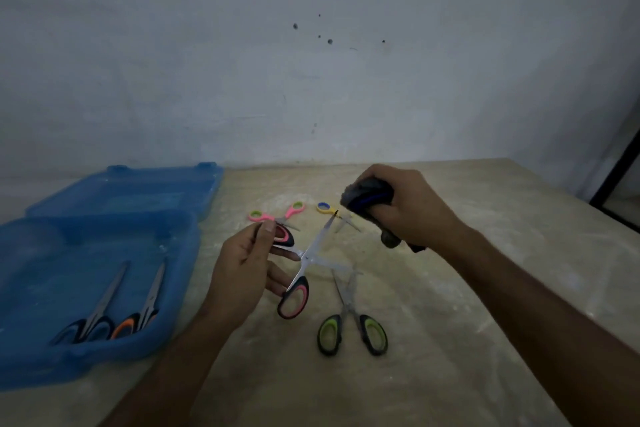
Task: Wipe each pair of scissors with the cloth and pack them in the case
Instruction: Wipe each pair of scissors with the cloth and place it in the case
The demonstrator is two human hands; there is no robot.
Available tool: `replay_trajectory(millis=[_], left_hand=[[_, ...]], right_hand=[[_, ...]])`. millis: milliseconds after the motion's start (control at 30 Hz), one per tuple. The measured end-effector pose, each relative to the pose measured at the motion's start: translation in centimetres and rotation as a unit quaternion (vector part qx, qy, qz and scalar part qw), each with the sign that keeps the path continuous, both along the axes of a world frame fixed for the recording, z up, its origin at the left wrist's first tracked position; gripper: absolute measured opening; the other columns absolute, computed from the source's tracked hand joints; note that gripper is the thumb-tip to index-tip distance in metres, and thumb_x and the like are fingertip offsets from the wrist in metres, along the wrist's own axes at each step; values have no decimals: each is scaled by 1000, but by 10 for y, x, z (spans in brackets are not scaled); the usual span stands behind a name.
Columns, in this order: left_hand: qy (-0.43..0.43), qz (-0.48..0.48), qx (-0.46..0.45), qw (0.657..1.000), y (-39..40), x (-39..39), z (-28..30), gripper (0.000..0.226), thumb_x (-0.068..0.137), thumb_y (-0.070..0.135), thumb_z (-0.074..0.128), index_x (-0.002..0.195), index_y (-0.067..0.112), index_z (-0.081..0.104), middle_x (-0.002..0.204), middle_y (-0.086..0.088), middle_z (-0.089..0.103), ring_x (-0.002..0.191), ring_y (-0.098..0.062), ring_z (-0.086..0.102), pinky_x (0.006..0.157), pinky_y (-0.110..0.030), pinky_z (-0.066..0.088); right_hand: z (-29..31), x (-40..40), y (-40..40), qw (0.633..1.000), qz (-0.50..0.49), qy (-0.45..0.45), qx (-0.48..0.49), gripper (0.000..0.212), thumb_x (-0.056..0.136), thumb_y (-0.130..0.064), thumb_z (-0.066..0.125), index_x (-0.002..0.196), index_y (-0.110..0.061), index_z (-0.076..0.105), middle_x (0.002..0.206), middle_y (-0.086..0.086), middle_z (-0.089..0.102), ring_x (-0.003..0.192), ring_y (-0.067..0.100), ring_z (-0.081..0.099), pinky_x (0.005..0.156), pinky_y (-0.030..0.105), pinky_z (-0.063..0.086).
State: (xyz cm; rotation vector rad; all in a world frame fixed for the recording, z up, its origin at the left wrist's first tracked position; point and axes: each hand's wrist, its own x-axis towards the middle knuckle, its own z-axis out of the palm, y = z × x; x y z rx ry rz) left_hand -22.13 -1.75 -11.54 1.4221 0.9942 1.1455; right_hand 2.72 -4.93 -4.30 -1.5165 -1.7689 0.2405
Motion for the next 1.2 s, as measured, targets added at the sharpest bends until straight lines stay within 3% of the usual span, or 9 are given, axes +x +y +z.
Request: replay_trajectory(millis=[100, 200, 300, 433, 567, 667, 967, 1100, 1200], left_hand=[[8, -3, 9, 1000, 0, 2, -1, 35, 108, 27, 40, 95, 8, 66, 78, -11, 77, 45, -31, 64, 43, -31, 52], [12, -13, 33, 999, 0, 2, -1, 33, 108, 25, 40, 95, 7, 65, 79, -9, 76, 43, -28, 63, 40, -31, 52], [23, -19, 37, 999, 3, -2, -1, 36, 108, 27, 41, 97, 3, 65, 77, -15, 75, 43, -28, 63, 41, -31, 53], [14, -2, 24, 1000, 7, -4, -2, 35, 108, 29, 41, 97, 7, 66, 78, -14, 76, 46, -29, 65, 43, -31, 53], [12, -3, 30, 999, 7, -2, -4, 34, 108, 28, 40, 96, 9, 65, 79, -8, 77, 44, -27, 65, 41, -31, 53], [10, -4, 50, 999, 7, -3, -4, 32, 107, 25, 41, 98, 7, 65, 82, -5, 76, 43, -25, 64, 41, -32, 54], [5, -5, 31, 1000, 9, -4, -7, 32, 107, 29, 40, 101, 12, 67, 83, -13, 78, 50, -27, 68, 47, -33, 57], [-18, 13, 17, 1000, 11, -2, -8, 32, 108, 27, 40, 98, 12, 67, 83, -12, 78, 48, -27, 68, 45, -31, 56], [-19, 18, 30, 999, 8, 3, -8, 32, 108, 27, 40, 98, 13, 67, 79, -8, 77, 47, -25, 67, 44, -31, 55]], right_hand=[[-7, -20, -10, 994, 102, 11, -39, 25, 83, -20, 80, 105, -27, 70, 94, -6, 75, 81, 23, 75, 71, 46, 61], [-26, -44, -13, 978, 163, -122, -35, 33, 81, -13, 76, 112, -22, 70, 104, -6, 73, 94, 10, 66, 80, 35, 55], [-27, -26, 1, 989, 94, -111, -5, 33, 81, -7, 75, 112, -19, 71, 103, -1, 73, 91, 11, 64, 80, 32, 54], [-16, 4, 7, 999, -11, 4, 33, 28, 82, -1, 73, 104, -18, 72, 87, -4, 72, 56, 7, 66, 54, 29, 52], [-19, -37, -12, 991, 95, -91, 35, 38, 80, -7, 76, 114, -22, 70, 106, -3, 72, 94, 10, 65, 80, 26, 51], [-37, -60, -14, 963, 149, -223, 13, 38, 84, -15, 69, 121, -20, 64, 108, 4, 65, 98, 25, 62, 77, 40, 51], [-15, -6, 13, 992, -35, -108, 64, 31, 78, -10, 71, 109, -15, 69, 100, 6, 73, 91, 27, 66, 79, 46, 54], [-15, -32, -16, 992, 16, -111, 54, 38, 78, -9, 73, 112, -23, 68, 104, 0, 71, 95, 19, 64, 83, 41, 53], [-33, -62, -22, 983, 45, -175, 42, 40, 81, -16, 69, 120, -25, 64, 105, 4, 64, 95, 27, 62, 76, 42, 52]])
